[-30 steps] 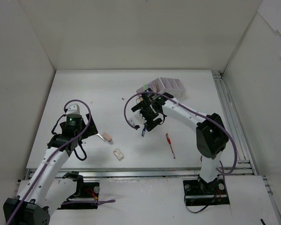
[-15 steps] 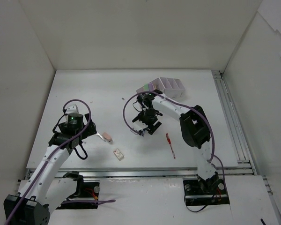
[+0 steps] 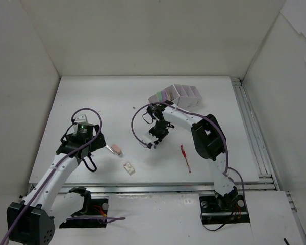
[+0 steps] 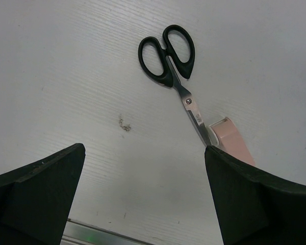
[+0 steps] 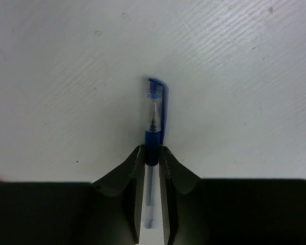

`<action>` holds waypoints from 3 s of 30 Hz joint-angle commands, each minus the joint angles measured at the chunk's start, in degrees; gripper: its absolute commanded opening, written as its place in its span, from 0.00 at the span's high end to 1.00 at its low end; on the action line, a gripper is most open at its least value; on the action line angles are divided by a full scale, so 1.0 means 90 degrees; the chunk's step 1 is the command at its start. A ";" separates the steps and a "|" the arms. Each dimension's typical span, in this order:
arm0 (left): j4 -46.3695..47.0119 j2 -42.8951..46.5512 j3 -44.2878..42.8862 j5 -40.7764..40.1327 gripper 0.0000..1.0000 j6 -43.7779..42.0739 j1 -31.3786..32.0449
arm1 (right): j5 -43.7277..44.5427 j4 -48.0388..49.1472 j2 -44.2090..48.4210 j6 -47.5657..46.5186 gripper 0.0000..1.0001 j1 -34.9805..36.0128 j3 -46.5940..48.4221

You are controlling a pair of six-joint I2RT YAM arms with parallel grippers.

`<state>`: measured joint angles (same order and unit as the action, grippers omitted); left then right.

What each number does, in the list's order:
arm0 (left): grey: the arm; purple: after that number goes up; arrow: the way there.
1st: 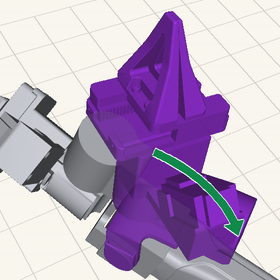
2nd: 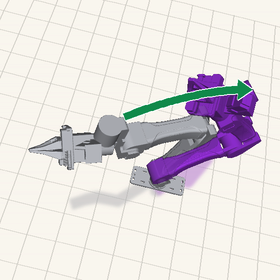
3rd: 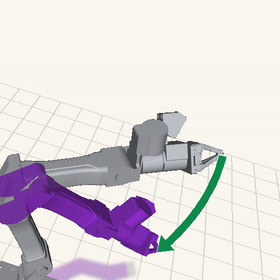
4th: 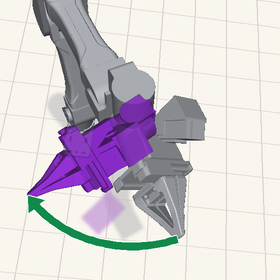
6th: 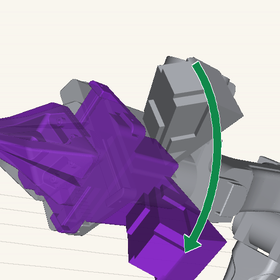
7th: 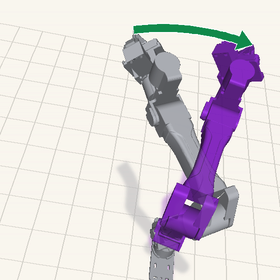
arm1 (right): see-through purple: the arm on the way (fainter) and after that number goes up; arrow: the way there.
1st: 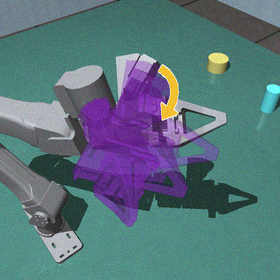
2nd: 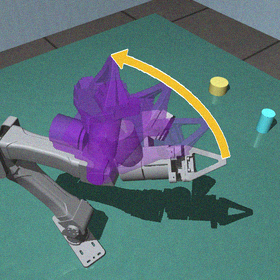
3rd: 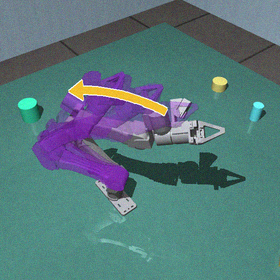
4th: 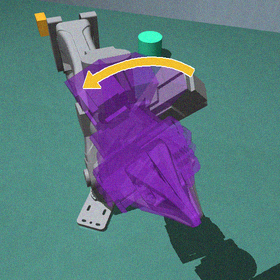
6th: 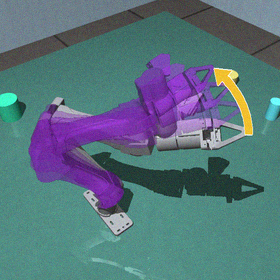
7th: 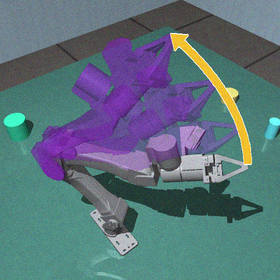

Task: Sort the stationery into containers
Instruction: Pick up the pen from the center of the board, then place the pen in the storage box, then pick up the pen from the center of the board.

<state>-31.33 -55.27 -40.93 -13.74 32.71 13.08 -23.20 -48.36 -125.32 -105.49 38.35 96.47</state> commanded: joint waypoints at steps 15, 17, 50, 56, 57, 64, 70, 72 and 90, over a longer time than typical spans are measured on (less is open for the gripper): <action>0.0171 0.0486 -0.0287 -0.0105 0.00 -0.0090 0.0031 | -0.1804 0.0479 0.1039 0.0909 1.00 0.0173 0.0181; 0.0239 0.0603 -0.0267 -0.0017 0.00 -0.0080 0.0031 | -0.2709 0.0907 0.1422 0.1183 1.00 0.0037 0.0102; 0.0601 -0.0568 -0.1400 -0.0056 0.01 0.0057 0.0031 | -0.0781 1.2092 0.1064 1.1682 1.00 -0.3148 -0.1588; 0.0522 -0.0461 -0.1341 -0.0124 0.01 0.0047 0.0031 | -0.0743 1.2424 0.1208 1.1956 0.89 -0.3148 -0.2123; 0.0522 -0.0393 -0.1312 -0.0124 0.00 0.0038 0.0031 | -0.0636 1.2443 0.1422 1.1956 0.81 -0.3119 -0.2357; 0.0590 -0.0100 -0.1166 -0.0036 0.01 -0.0021 0.0031 | -0.0284 1.2434 0.2651 1.1625 0.34 -0.2992 -0.3354; 0.0678 0.0320 -0.0941 0.0120 0.00 -0.0031 0.0031 | 0.0252 1.2182 0.4380 1.1595 0.02 -0.2583 -0.4866; 0.0737 0.0515 -0.0843 0.0217 0.01 -0.0050 0.0031 | 0.1022 1.1607 0.4937 1.1594 0.02 -0.2261 -0.5345; 0.1069 0.0613 -0.0453 0.0872 0.00 -0.0187 0.0031 | 0.3653 0.5061 0.6339 1.3986 0.02 -0.0267 -0.6451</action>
<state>-24.97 -49.67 -44.69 -7.22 31.62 13.13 10.28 -1.30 -65.67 13.78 35.16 38.44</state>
